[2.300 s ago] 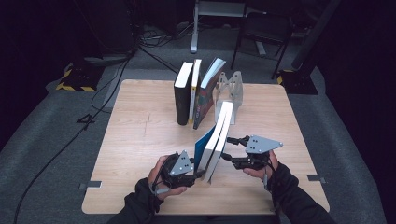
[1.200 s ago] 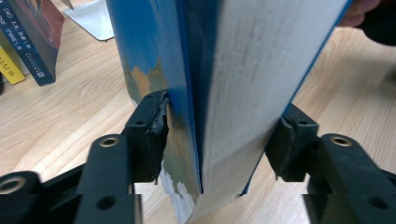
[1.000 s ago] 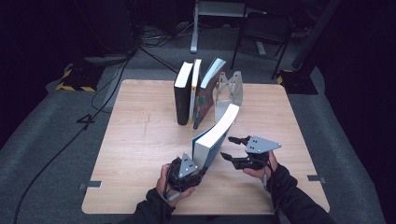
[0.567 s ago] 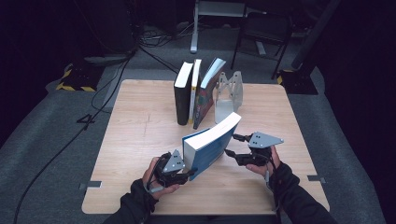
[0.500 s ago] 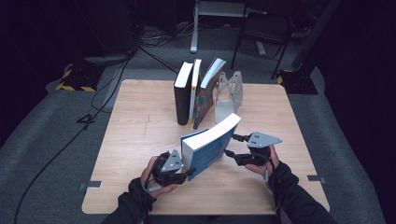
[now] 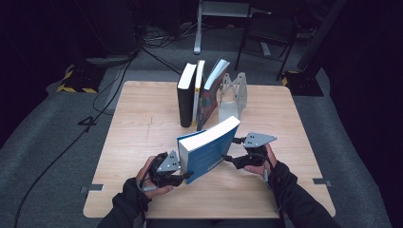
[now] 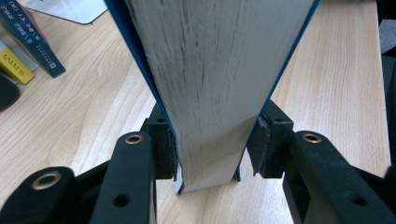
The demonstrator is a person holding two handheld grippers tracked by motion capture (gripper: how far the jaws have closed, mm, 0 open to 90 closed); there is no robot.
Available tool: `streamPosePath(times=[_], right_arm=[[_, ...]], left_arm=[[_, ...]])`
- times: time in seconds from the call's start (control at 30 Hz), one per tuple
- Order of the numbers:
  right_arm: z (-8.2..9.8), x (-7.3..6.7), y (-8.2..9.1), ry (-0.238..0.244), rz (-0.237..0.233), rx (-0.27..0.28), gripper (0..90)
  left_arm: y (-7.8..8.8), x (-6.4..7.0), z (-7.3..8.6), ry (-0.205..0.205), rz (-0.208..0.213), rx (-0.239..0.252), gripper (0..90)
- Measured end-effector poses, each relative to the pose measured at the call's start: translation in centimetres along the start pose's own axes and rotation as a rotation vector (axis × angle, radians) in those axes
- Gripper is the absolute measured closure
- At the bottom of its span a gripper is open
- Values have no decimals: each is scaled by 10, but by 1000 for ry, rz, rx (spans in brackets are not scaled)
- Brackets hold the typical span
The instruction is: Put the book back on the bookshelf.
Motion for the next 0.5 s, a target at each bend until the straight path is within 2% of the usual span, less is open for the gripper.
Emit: streamPosePath(times=[0.13,0.2,0.3,0.33,0.37,0.4,0.47,0.5], right_arm=[[-2,-2,-7,12,-53,-8,265],[-2,-4,-9,21,-73,-11,304],[-3,-6,-10,33,-66,-18,304],[-3,-6,-9,34,-65,-17,313],[-2,-6,-7,33,-68,-20,340],[-2,-6,-7,33,-68,-20,340],[-2,-6,-4,43,-70,-21,380],[-2,-7,-2,50,-68,-21,399]], left_arm=[[1,-1,1,-3,-1,-1,585],[1,-1,1,-2,-6,-3,580],[3,-1,0,-4,-34,-4,556],[4,-1,0,8,-40,6,548],[9,-5,-1,40,-62,42,492],[9,-5,-1,40,-62,42,486],[14,-8,-1,56,-69,74,498],[15,-8,-2,55,-87,75,496]])
Point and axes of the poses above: each handheld gripper's, and its own axes: y roughly backward along the jaws, z roughly out of its underside, x roughly to its right, the point moved 3 cm from there along -y, roughly forward along the jaws, and after that the axes turned 6 degrees about -y, right-handed, at the moved point
